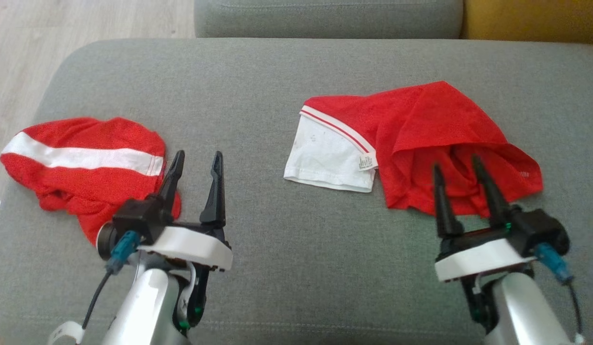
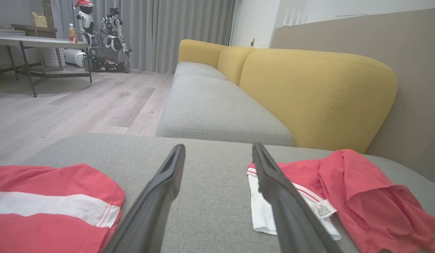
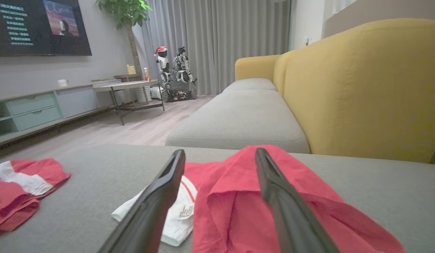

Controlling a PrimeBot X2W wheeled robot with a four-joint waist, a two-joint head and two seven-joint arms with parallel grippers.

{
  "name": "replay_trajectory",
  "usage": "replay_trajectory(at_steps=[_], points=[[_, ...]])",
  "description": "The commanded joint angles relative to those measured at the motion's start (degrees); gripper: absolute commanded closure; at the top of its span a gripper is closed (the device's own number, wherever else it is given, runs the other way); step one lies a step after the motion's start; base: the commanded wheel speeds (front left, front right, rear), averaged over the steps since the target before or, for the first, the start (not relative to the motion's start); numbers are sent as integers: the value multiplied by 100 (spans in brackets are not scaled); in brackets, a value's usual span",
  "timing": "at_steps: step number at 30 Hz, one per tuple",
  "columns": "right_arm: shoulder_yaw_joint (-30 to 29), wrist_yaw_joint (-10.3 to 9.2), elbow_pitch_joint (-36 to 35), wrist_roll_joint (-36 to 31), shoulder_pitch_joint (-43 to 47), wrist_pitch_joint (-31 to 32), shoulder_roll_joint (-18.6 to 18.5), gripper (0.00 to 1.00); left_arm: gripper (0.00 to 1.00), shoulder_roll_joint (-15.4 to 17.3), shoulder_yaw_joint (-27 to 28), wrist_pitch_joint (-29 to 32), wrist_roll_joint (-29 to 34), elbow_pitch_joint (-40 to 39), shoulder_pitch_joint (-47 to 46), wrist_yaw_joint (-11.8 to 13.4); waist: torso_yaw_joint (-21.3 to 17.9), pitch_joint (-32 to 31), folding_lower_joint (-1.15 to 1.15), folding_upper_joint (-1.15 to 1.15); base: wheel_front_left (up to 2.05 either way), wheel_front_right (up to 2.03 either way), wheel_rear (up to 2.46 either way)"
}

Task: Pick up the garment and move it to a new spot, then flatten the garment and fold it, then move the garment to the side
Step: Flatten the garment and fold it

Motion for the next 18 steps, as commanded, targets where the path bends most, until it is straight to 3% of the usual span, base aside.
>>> replay_trajectory(at_steps=[1, 11, 18], points=[[262, -4, -115, -47, -194, -36, -28, 0, 0, -17, 285, -29, 104, -219, -207, -73, 35, -11, 0, 0, 0, 0, 0], [1468, -4, 645, -54, -858, 313, -580, 0, 0, -147, 371, -29, 319, -76, -206, -381, 341, 397, 0, 0, 0, 0, 0], [2225, -4, 1539, 210, -1566, 696, -1008, 0, 0, -154, 37, -29, 35, -94, -354, -296, 668, 804, 0, 0, 0, 0, 0]])
